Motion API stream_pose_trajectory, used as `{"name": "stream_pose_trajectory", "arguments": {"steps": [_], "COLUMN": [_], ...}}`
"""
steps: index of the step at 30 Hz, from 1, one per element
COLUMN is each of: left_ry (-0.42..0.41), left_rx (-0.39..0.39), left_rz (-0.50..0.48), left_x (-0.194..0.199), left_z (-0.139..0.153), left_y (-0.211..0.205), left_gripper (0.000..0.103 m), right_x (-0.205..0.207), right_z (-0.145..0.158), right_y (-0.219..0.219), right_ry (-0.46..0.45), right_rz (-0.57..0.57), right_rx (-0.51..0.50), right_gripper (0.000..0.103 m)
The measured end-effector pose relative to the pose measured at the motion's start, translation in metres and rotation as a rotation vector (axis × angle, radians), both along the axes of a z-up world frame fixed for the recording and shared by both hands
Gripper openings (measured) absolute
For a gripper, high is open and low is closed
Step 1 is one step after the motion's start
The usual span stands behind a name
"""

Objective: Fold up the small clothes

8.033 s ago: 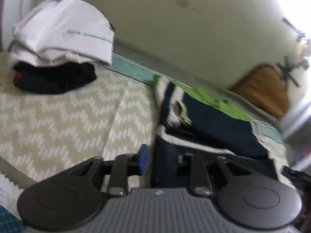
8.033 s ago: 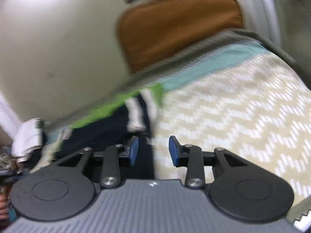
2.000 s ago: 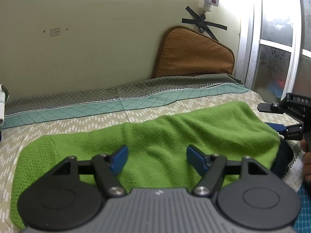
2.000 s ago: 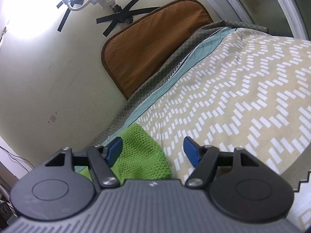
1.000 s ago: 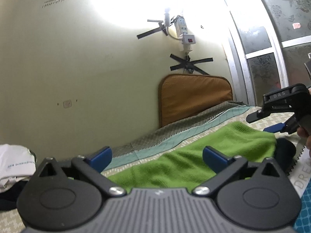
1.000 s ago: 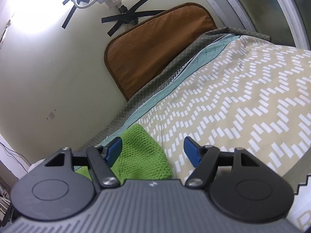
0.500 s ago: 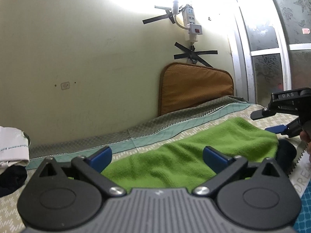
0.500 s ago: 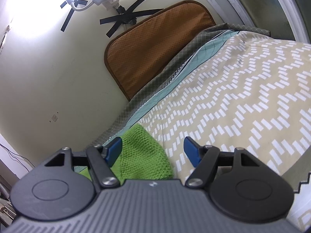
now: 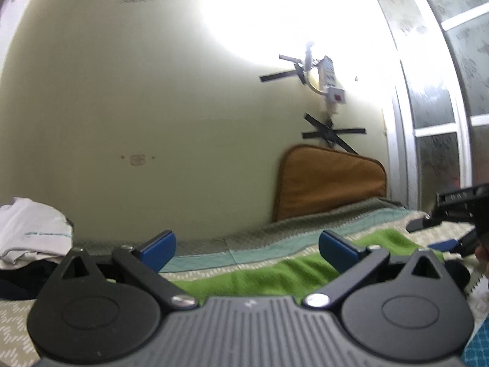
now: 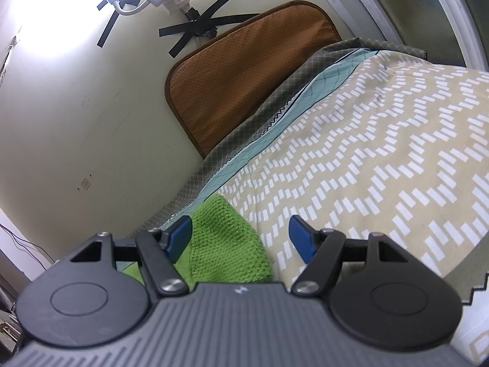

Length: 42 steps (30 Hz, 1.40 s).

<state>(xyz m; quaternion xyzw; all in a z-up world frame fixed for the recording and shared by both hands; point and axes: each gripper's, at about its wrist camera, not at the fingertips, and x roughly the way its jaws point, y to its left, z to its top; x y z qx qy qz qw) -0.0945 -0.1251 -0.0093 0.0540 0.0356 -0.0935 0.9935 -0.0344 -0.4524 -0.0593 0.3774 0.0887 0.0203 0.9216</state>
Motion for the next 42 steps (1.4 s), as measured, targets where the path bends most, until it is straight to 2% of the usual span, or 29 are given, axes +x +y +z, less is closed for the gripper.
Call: {"name": "stream_pose_trajectory", "arguments": {"steps": [2, 6, 13, 17, 19, 24, 30, 42], "left_ry": [0.028, 0.138, 0.111, 0.091, 0.127, 0.233, 0.279, 0.378], "left_rx": [0.009, 0.047, -0.012, -0.078, -0.113, -0.088, -0.094, -0.155], "left_rz": [0.019, 0.009, -0.016, 0.023, 0.043, 0.104, 0.111, 0.118], "left_x": [0.003, 0.016, 0.012, 0.012, 0.018, 0.035, 0.042, 0.057], "left_z": [0.000, -0.001, -0.002, 0.004, 0.006, 0.005, 0.002, -0.003], "left_y": [-0.001, -0.005, 0.008, 0.019, 0.025, 0.030, 0.037, 0.051], "left_gripper": [0.103, 0.103, 0.103, 0.103, 0.103, 0.103, 0.103, 0.103], "right_x": [0.000, 0.000, -0.001, 0.000, -0.001, -0.001, -0.001, 0.000], "right_z": [0.000, 0.000, 0.001, 0.001, 0.000, 0.000, 0.000, -0.001], "right_y": [0.000, 0.000, -0.001, -0.001, -0.001, -0.001, 0.000, 0.000], "right_ry": [0.000, 0.000, 0.000, 0.001, 0.001, 0.001, 0.002, 0.005], "right_rz": [0.001, 0.000, -0.003, -0.002, -0.002, -0.001, -0.003, -0.002], "right_rx": [0.000, -0.002, -0.003, -0.004, -0.005, -0.004, -0.002, -0.001], "right_gripper": [0.072, 0.072, 0.072, 0.072, 0.072, 0.072, 0.072, 0.072]}}
